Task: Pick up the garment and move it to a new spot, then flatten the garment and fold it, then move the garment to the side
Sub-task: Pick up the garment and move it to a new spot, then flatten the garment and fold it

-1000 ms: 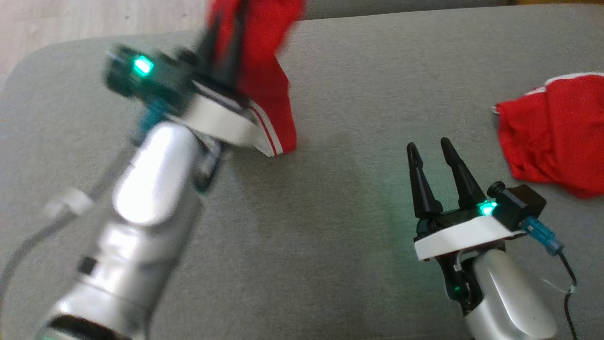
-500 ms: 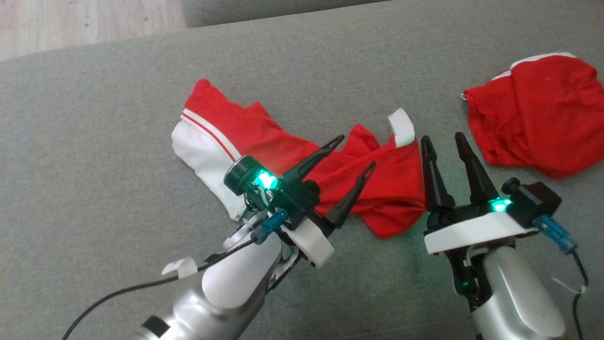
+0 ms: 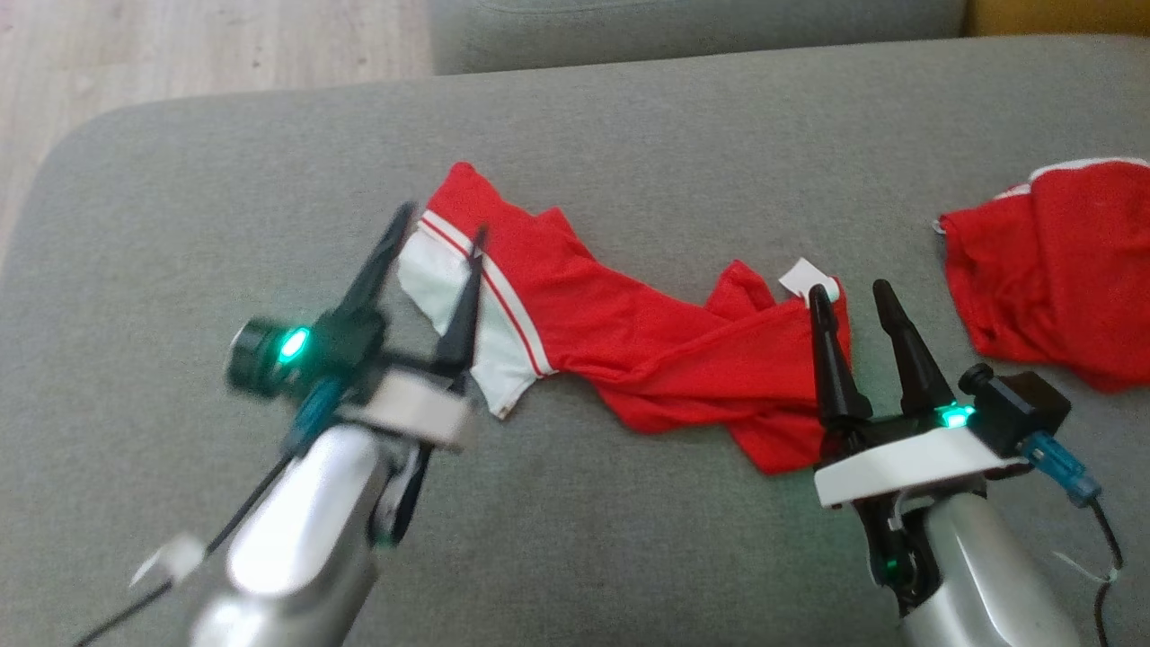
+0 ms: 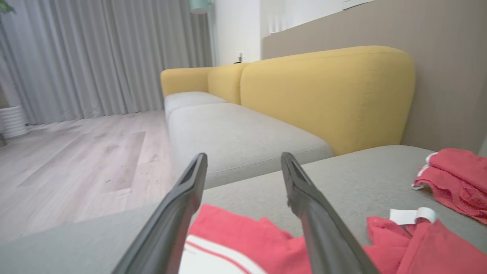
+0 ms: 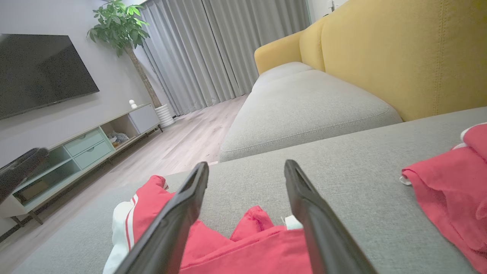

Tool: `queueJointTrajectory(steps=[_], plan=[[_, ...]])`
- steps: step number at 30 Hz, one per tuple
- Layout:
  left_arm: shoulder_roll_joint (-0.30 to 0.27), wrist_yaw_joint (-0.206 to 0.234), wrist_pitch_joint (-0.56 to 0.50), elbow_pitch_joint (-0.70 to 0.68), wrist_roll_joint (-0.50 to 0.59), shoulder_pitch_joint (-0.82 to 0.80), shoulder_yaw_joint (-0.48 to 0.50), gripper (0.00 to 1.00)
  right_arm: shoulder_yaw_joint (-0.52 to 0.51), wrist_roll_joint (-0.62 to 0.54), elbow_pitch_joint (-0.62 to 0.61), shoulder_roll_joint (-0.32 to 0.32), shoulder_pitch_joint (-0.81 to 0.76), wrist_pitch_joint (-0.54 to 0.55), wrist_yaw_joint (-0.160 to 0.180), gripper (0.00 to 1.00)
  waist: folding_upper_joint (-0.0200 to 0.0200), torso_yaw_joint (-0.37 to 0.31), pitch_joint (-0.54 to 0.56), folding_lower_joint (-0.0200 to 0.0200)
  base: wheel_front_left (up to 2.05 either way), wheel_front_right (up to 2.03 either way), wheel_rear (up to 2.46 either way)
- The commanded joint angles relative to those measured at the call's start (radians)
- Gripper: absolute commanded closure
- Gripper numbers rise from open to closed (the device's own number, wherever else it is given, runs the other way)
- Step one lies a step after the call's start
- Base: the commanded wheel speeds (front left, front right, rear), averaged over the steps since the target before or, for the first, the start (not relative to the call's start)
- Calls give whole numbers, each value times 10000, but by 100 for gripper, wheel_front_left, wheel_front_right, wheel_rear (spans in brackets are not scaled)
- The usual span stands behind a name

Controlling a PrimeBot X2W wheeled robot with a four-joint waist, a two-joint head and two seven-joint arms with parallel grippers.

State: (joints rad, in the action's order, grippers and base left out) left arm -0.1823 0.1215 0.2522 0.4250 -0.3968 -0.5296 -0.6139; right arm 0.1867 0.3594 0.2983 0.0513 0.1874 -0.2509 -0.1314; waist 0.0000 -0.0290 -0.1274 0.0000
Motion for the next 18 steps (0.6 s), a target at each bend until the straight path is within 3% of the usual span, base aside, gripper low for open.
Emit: queueJointTrajectory(steps=[1,5,10,18], plan=[[-270,130,89,-526,-34,144,523,0,193,-93,-365,-11,88,-109,7,0,0,136,96,0,0,0,0],[-544,355,92,-1447,-19,1527,1272,0,212,-153,-351,-11,-59,-109,7,0,0,323,161,0,0,0,0],[-388,365,93,-2019,81,2833,1823,0,225,-191,-363,-11,-149,-109,7,0,0,433,124,0,0,0,0],[-58,-127,94,-1642,445,2872,2069,0,300,-227,-389,-11,-61,-109,7,0,0,270,-192,0,0,0,0]])
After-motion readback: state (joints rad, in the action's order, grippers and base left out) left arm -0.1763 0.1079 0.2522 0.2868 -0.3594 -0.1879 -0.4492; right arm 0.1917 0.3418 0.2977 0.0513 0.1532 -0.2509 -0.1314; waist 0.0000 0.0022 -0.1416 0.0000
